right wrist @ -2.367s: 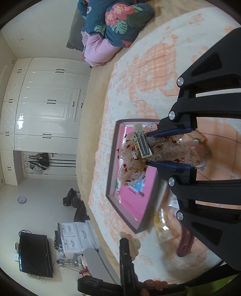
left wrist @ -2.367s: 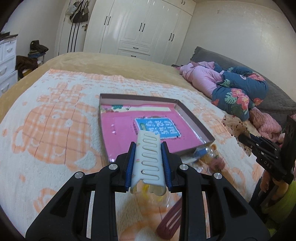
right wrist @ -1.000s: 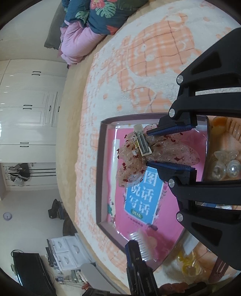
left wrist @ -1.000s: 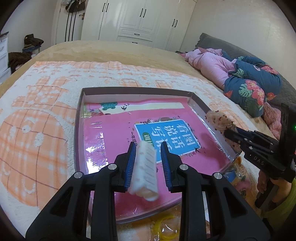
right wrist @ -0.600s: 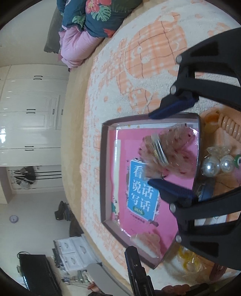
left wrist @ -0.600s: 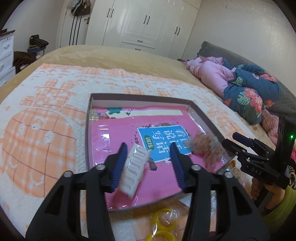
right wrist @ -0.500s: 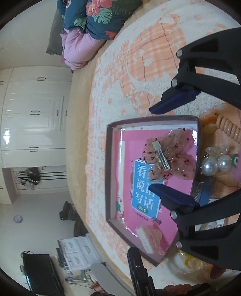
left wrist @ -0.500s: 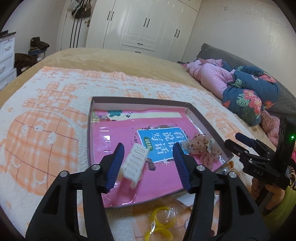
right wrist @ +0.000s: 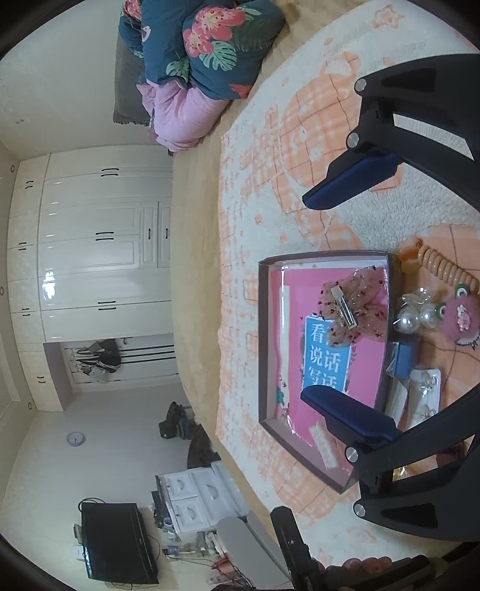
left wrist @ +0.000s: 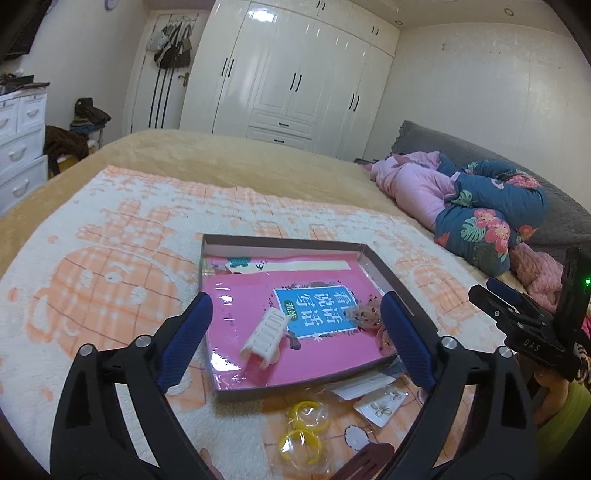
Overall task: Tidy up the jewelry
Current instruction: 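Open left gripper to drop the white clip while right releases the bow clip, then withdraw both open grippers from the box toward the remaining jewelry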
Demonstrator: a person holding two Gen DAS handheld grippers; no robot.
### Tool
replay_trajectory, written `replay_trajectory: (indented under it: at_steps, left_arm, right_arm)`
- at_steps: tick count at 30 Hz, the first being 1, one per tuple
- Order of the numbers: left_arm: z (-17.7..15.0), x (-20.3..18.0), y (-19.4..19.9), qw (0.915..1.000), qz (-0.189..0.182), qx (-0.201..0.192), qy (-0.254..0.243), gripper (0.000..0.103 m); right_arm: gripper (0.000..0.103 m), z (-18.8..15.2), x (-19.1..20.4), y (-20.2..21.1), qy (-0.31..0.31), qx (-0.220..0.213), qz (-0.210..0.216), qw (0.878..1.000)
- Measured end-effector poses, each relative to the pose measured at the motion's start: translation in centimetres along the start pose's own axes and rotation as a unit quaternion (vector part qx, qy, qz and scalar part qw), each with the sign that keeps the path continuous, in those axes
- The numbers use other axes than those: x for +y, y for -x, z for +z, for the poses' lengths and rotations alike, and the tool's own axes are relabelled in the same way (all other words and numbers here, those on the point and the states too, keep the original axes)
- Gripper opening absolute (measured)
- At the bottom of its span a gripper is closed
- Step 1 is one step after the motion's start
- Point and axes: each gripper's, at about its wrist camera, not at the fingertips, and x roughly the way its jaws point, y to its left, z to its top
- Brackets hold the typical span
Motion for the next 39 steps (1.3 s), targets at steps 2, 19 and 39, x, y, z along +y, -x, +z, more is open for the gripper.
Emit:
replay_trajectory:
  at_steps: [2, 19, 39]
  left_arm:
    - [-0.1, -0.1, 0.8, 1.0000, 0.001, -0.007, 0.000, 0.091]
    - [-0.4, -1.1, 5.5, 0.9989, -0.010, -0.047, -0.003, 0.092]
    - [-2.0, -2.7, 7.0, 0.9985, -0.027, -0.045, -0.017, 0.092]
  right_arm:
    - [0.093, 0.1, 0.1, 0.6, 0.001, -0.004, 0.000, 1.000]
    - [0.095, 0.4, 1.4, 5.8, 0.014, -0.032, 0.009, 0.999]
    - [0.096, -1.5, 1.5, 9.4, 0.032, -0.034, 0.004, 0.999]
